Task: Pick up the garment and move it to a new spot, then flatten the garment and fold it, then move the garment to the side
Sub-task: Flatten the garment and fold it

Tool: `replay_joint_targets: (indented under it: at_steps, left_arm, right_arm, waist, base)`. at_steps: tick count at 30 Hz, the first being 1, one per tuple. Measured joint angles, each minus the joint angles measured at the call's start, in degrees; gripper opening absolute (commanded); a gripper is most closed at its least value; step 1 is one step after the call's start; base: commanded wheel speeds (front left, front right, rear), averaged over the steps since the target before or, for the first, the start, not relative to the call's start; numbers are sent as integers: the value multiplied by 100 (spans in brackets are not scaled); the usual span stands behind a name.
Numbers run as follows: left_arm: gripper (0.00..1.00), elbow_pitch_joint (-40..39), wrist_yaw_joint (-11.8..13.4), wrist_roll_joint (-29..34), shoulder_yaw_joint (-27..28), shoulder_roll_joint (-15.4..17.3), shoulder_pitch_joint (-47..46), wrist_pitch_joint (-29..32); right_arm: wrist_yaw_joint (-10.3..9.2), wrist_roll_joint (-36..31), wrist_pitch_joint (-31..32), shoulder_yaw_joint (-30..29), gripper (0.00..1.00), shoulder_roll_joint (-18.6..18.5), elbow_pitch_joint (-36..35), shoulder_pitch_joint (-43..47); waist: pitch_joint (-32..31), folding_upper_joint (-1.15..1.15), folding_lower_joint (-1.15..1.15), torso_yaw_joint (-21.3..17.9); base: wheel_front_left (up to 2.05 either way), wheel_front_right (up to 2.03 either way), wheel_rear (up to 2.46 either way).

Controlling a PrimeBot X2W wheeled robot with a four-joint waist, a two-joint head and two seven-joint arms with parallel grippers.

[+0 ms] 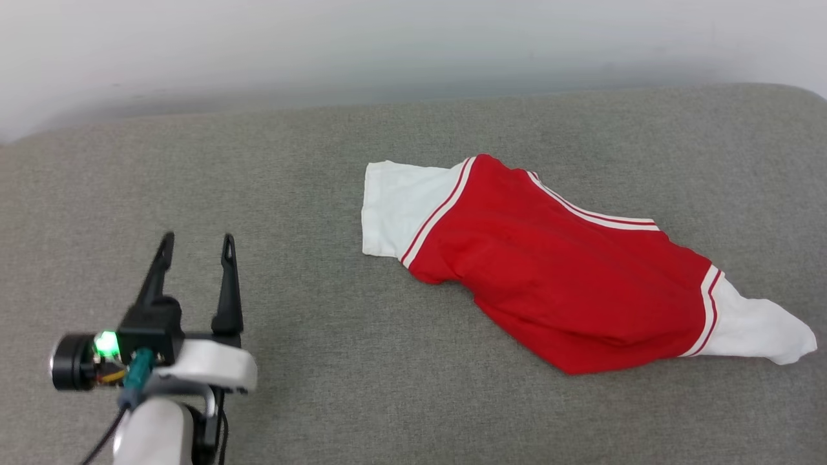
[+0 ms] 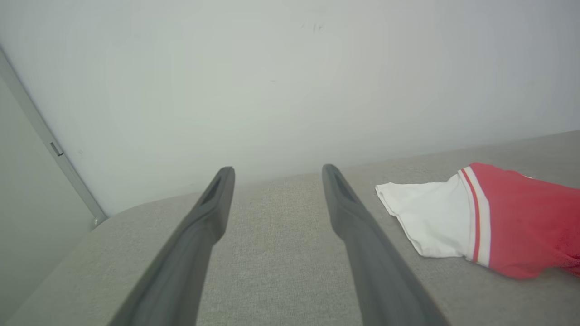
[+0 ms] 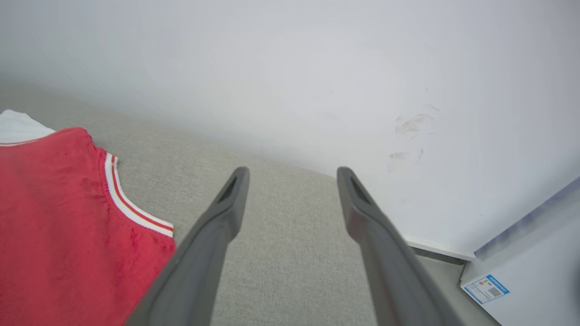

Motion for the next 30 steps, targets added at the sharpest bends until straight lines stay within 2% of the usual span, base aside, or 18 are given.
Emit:
replay_joint_targets:
  at_steps: [3, 7, 10, 12, 15, 19, 27, 30]
  left_arm:
    - [100, 280, -133, -3, 8, 197, -478, 24]
    - [100, 485, -355, -5, -38, 468, -1190, 332]
    - [100, 632, -530, -11, -152, 647, -1797, 726]
    - [100, 725, -657, -14, -326, 773, -2235, 1089]
    - [100, 869, -771, -122, -639, 931, -2888, 1656]
    - [100, 1116, -828, -566, -1365, 1165, -3716, 2799]
    - [100, 1189, -834, -2314, -3254, 1874, -5165, 5172]
    - [100, 1200, -835, -2917, -3757, 2014, -5542, 5982]
  right_arm:
    - [0, -689, -377, -1043, 100, 792, -322, 303]
    - [0, -1474, -481, -2089, 100, 2011, -1287, 914]
    - [1, -1870, -493, -2396, 100, 2839, -2108, 1388]
    - [0, -2059, -495, -2431, 100, 3257, -2547, 1666]
    - [0, -2164, -497, -2401, 100, 3628, -2922, 1940]
    - [1, -2318, -498, -2246, 100, 3858, -3300, 2117]
    - [0, -2315, -498, -1996, 100, 4135, -3691, 2256]
    - [1, -2315, -498, -1922, 100, 4184, -3726, 2242]
  waist:
    - [49, 0, 0, -57]
    - [148, 0, 0, -126]
    - [249, 0, 0, -176]
    - [323, 0, 0, -208]
    - [444, 0, 0, -265]
    - [614, 0, 0, -362]
    - [1013, 0, 1, -618]
    - [1179, 0, 0, -724]
  base:
    - [0, 0, 0]
    - [0, 0, 0]
    - [0, 0, 0]
    - [0, 0, 0]
    - [0, 0, 0]
    - [0, 0, 0]
    - [0, 0, 0]
    - [0, 0, 0]
